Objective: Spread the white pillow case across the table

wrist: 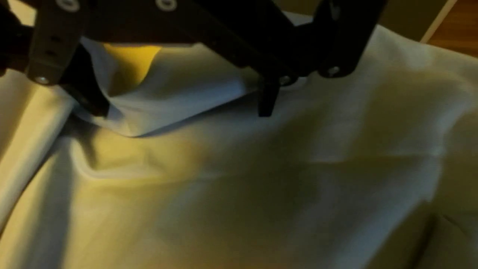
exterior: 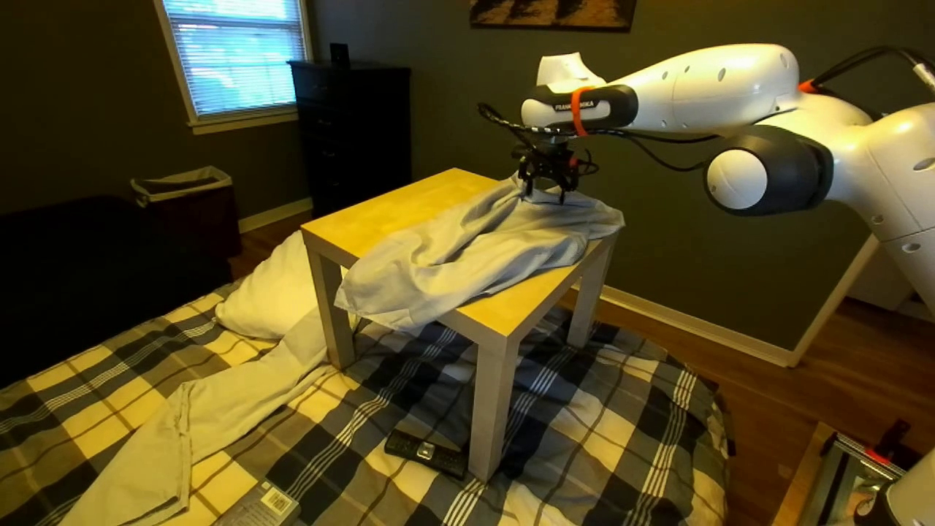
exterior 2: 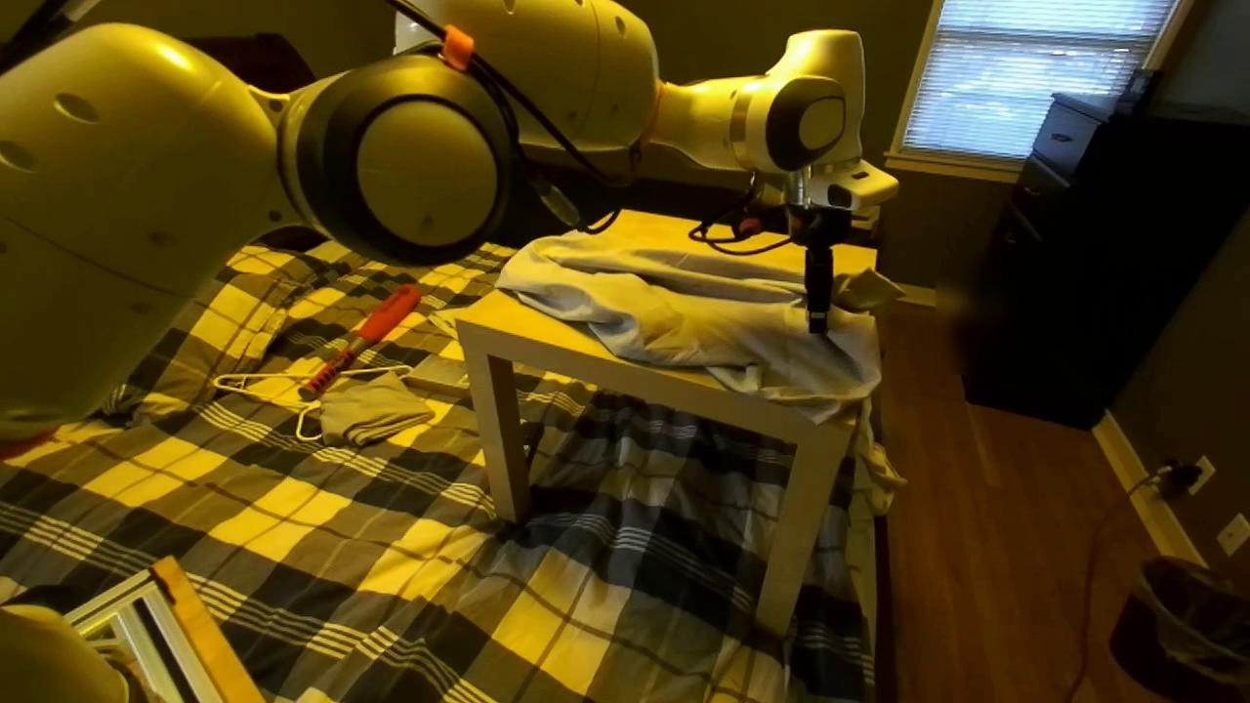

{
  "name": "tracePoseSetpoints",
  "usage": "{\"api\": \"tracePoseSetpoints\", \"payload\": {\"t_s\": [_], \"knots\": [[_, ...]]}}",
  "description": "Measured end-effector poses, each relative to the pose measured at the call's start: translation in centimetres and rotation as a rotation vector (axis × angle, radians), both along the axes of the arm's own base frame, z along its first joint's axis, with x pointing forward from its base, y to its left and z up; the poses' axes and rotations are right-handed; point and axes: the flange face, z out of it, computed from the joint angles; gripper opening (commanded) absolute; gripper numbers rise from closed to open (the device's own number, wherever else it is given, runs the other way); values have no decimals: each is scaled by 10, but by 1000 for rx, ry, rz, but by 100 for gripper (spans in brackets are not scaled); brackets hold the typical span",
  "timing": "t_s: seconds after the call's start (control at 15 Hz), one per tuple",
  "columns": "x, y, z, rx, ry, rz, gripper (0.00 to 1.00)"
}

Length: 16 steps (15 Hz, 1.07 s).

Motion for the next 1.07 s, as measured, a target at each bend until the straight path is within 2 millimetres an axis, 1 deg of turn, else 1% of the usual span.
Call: {"api": "tracePoseSetpoints", "payload": {"t_s": [0.27, 0.47, 0.8, 0.93, 1.07], "knots": [[6, -16, -4, -83, -49, -10, 100], [10, -30, -11, -164, -91, -30, 100], [11, -53, -19, -281, -133, -85, 100], [11, -53, -17, -282, -138, -84, 100], [13, -44, -3, -281, -151, -56, 100]]}}
